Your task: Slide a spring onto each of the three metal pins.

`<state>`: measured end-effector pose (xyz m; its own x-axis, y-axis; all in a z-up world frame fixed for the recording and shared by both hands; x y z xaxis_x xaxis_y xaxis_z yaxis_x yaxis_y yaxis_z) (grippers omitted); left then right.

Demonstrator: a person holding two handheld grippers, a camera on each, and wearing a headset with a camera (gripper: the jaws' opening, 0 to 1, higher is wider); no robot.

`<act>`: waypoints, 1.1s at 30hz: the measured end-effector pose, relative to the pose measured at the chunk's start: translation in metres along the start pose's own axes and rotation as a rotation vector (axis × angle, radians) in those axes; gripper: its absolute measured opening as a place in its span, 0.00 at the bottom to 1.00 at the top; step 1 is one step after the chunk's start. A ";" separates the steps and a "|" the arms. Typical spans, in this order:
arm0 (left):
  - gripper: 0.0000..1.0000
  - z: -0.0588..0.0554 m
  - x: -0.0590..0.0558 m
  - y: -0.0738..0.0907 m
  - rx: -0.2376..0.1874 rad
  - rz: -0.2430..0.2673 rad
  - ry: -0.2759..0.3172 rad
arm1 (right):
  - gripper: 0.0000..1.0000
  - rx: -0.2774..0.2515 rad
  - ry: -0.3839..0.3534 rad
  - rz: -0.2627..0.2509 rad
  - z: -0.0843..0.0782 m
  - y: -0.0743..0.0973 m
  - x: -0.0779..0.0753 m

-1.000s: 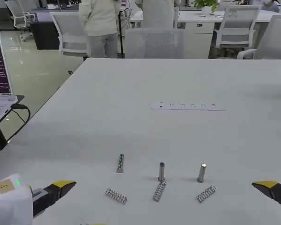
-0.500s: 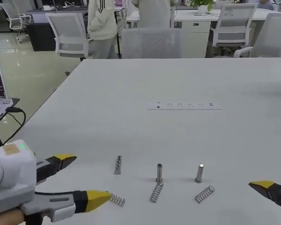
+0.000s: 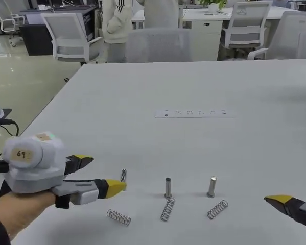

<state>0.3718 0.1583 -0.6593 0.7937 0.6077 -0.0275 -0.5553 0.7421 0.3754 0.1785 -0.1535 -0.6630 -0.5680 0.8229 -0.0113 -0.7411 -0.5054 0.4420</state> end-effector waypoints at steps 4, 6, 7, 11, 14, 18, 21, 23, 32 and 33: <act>0.59 -0.005 0.005 -0.013 0.029 0.030 -0.002 | 0.87 -0.003 -0.001 -0.003 -0.001 0.000 0.000; 0.56 -0.007 0.007 -0.020 0.045 0.051 0.006 | 0.85 0.002 0.003 -0.012 -0.001 0.000 0.000; 0.54 -0.008 0.008 -0.023 0.052 0.062 0.008 | 0.85 0.002 0.000 -0.014 -0.002 0.000 0.000; 0.50 -0.012 0.010 -0.034 0.083 0.080 0.003 | 0.85 0.011 0.004 -0.011 -0.003 -0.002 0.000; 0.45 -0.013 0.011 -0.041 0.111 0.094 -0.001 | 0.84 0.018 0.010 -0.013 -0.004 -0.003 0.000; 0.41 -0.012 0.012 -0.050 0.133 0.097 0.001 | 0.83 0.029 0.018 -0.014 -0.005 -0.003 0.000; 0.39 -0.014 0.015 -0.056 0.156 0.105 -0.009 | 0.83 0.037 0.024 -0.012 -0.007 -0.004 0.001; 0.35 -0.014 0.013 -0.058 0.161 0.104 -0.003 | 0.82 0.040 0.028 -0.014 -0.007 -0.004 0.001; 0.24 -0.020 0.013 -0.073 0.222 0.115 0.006 | 0.80 0.046 0.030 -0.014 -0.007 -0.005 0.001; 0.24 -0.021 0.013 -0.075 0.230 0.123 0.001 | 0.80 0.047 0.031 -0.014 -0.007 -0.005 0.000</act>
<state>0.4187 0.1165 -0.7069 0.7237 0.6895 0.0305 -0.5759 0.5790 0.5771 0.1793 -0.1526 -0.6718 -0.5689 0.8211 -0.0454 -0.7318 -0.4803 0.4834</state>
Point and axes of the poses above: the centre of the closed fingertips' face, and the gripper's own axes: y roughly backward along the fingers, x roughly to its left, z roughly out of its top, the point moved 10 cm from there along y, roughly backward along the fingers, and after that the axes turned 6 degrees about -x, right-handed, at the moved point
